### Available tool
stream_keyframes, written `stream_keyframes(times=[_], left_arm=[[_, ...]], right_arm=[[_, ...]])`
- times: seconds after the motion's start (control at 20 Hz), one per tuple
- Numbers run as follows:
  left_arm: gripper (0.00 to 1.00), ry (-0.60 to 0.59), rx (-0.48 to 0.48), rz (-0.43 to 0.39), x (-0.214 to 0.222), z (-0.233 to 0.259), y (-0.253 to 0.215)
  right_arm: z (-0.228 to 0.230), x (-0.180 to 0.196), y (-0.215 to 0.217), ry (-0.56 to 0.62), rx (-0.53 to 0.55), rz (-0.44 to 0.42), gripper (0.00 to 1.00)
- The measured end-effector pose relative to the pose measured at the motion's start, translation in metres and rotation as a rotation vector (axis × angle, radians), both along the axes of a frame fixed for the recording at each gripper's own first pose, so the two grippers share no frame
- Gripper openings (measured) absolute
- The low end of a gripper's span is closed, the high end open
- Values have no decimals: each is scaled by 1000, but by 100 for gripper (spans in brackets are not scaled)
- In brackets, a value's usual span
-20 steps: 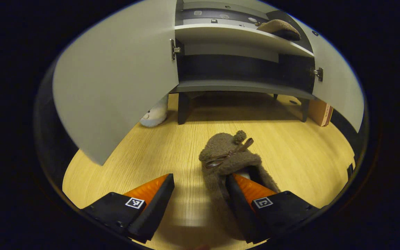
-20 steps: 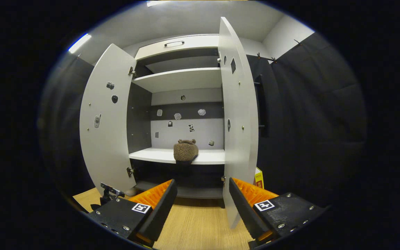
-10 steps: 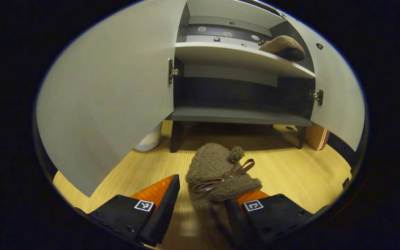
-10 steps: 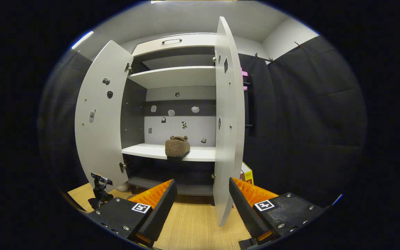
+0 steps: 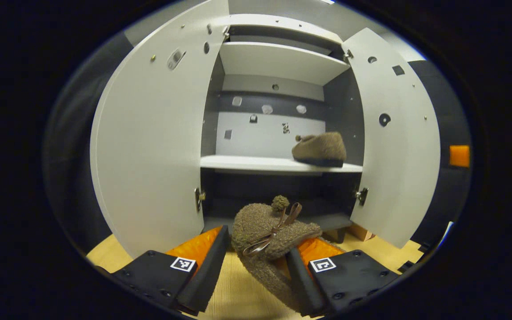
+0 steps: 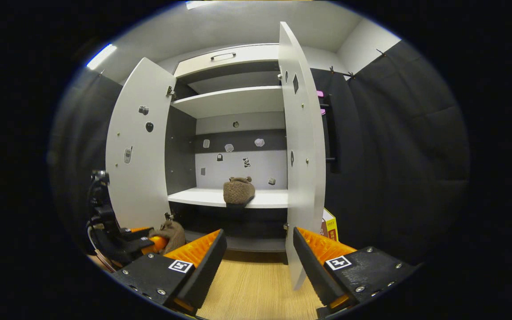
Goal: Grab one shoe with the right hand and put it into the shoe cabinet, grab the other shoe with the left hand and put it into the shoe cabinet; then close the right door with the right hand and the left door with the left hand.
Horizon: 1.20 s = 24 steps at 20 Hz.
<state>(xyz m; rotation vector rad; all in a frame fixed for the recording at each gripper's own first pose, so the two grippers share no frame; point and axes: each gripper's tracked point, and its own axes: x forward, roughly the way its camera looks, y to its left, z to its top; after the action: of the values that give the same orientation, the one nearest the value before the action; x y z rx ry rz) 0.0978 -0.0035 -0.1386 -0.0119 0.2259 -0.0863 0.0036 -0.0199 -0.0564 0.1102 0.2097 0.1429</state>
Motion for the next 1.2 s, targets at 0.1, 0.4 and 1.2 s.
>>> stream_keyframes(times=[0.1,0.4,1.2], left_arm=[[78,-61,27,-17,14,44,-9],[83,-108,-22,-75,106,124,-30],[80,217,-17,-46,309,4,-19]], right_arm=[[2,-2,-2,-7,3,-4,93],[2,-7,-13,-3,10,-32,93],[7,10,-48,9,-11,-145,93]])
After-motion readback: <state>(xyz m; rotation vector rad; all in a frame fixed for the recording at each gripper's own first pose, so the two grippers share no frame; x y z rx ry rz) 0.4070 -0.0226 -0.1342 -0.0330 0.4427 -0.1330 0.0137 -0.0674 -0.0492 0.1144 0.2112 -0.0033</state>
